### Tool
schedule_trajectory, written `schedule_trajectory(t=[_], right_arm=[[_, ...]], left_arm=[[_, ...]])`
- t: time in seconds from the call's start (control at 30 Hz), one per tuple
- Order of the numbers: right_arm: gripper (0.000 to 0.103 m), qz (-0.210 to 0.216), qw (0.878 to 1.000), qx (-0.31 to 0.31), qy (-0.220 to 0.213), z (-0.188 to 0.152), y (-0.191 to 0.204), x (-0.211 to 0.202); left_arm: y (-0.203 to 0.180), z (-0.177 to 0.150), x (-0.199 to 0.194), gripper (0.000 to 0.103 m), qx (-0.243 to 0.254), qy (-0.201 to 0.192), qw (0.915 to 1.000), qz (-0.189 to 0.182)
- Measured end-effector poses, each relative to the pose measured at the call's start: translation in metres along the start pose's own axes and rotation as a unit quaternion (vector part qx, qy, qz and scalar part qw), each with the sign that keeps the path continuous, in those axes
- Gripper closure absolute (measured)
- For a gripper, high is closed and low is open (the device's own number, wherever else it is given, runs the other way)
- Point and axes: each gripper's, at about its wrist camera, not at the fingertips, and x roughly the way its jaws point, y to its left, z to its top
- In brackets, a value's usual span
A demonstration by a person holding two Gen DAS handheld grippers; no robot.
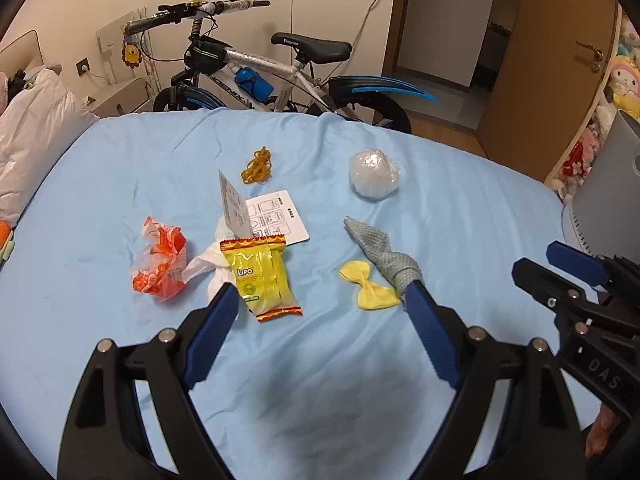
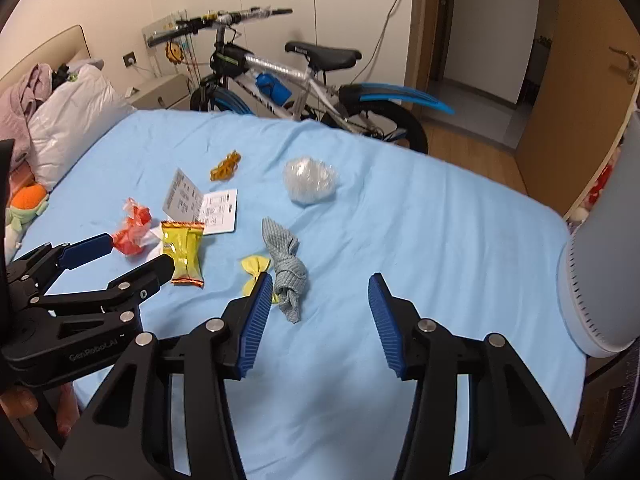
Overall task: Collect trash
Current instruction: 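Move both open tools back over the remaining items on the bed, then grasp the grey knit sock with the right tool and lift it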
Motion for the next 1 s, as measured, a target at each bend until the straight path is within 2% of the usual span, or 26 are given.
schedule_trajectory(t=[0.33, 0.77, 1.0], right_arm=[[0.057, 0.013, 0.999, -0.024, 0.025, -0.006, 0.011, 0.071], [0.06, 0.018, 0.997, -0.051, 0.055, -0.016, 0.024, 0.125], [0.063, 0.023, 0.995, -0.064, 0.068, -0.019, 0.031, 0.14]], left_arm=[[0.008, -0.002, 0.044, 0.018, 0.014, 0.01, 0.9998, 0.01], [0.016, -0.005, 0.063, 0.018, 0.014, 0.019, 0.9996, 0.014], [0.017, -0.005, 0.071, 0.018, 0.01, 0.025, 0.9995, 0.014]])
